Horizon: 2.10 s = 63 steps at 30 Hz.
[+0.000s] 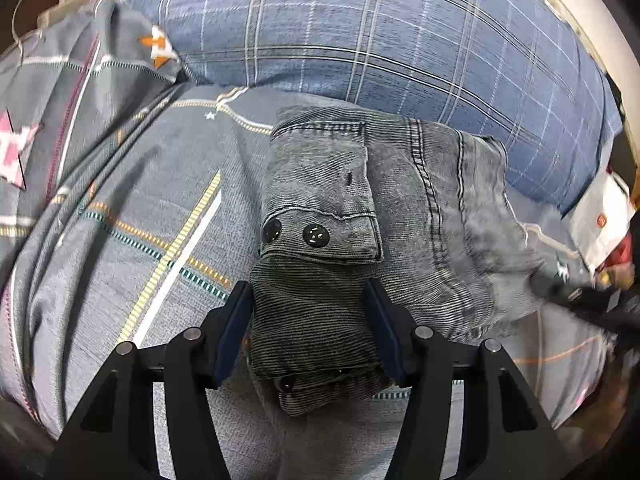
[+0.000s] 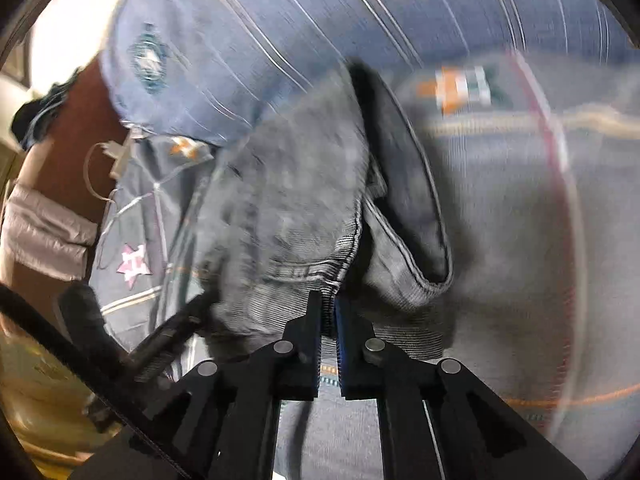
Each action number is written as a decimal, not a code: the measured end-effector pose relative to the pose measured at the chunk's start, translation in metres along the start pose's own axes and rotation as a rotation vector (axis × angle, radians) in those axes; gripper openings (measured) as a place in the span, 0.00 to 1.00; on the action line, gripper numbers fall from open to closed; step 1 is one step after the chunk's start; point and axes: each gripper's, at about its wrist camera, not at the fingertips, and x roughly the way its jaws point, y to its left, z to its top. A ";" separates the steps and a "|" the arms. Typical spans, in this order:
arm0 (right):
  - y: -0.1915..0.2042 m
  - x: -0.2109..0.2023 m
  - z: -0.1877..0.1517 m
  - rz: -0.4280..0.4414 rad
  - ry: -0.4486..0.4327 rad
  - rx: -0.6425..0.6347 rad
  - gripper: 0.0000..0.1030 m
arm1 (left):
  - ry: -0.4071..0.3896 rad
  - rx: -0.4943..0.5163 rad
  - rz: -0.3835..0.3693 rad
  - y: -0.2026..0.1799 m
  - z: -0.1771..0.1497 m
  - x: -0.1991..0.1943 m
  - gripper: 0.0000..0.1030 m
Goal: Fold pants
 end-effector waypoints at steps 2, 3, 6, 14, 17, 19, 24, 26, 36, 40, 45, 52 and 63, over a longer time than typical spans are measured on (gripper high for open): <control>0.001 0.005 -0.001 -0.042 0.031 -0.012 0.05 | -0.010 0.030 0.030 -0.004 0.000 0.001 0.55; -0.002 0.017 -0.003 -0.091 0.059 -0.017 0.05 | -0.020 0.059 0.054 -0.008 -0.001 0.003 0.56; -0.013 0.045 -0.007 -0.150 0.128 -0.001 0.05 | -0.050 0.133 0.102 -0.018 -0.005 0.003 0.58; -0.009 0.029 0.002 -0.053 0.138 0.007 0.41 | 0.025 0.012 -0.058 0.008 0.013 -0.004 0.61; -0.004 -0.003 0.007 0.019 0.020 -0.021 0.80 | 0.013 -0.085 -0.118 0.027 0.021 -0.010 0.74; -0.009 -0.013 0.010 0.013 -0.023 -0.008 0.81 | 0.027 -0.154 -0.152 0.040 0.024 -0.007 0.75; -0.054 0.007 0.012 -0.063 0.000 0.166 0.81 | 0.166 -0.219 -0.248 0.047 0.021 0.018 0.74; -0.066 0.025 0.010 -0.017 0.048 0.228 0.79 | 0.201 -0.231 -0.292 0.043 0.019 0.024 0.74; -0.008 0.008 -0.006 -0.057 0.027 0.049 0.20 | 0.016 -0.095 -0.221 0.025 0.030 -0.002 0.49; -0.014 0.028 -0.008 -0.123 0.090 0.058 0.32 | 0.138 -0.040 -0.178 0.025 0.034 0.022 0.54; -0.028 0.013 0.003 -0.003 0.049 0.133 0.50 | 0.069 -0.070 -0.209 0.038 0.060 -0.005 0.57; -0.009 -0.016 0.069 0.030 -0.057 0.093 0.87 | 0.119 -0.078 -0.223 0.036 0.138 0.019 0.74; -0.051 0.058 0.103 0.070 0.010 0.166 0.63 | 0.271 -0.275 -0.331 0.058 0.140 0.109 0.45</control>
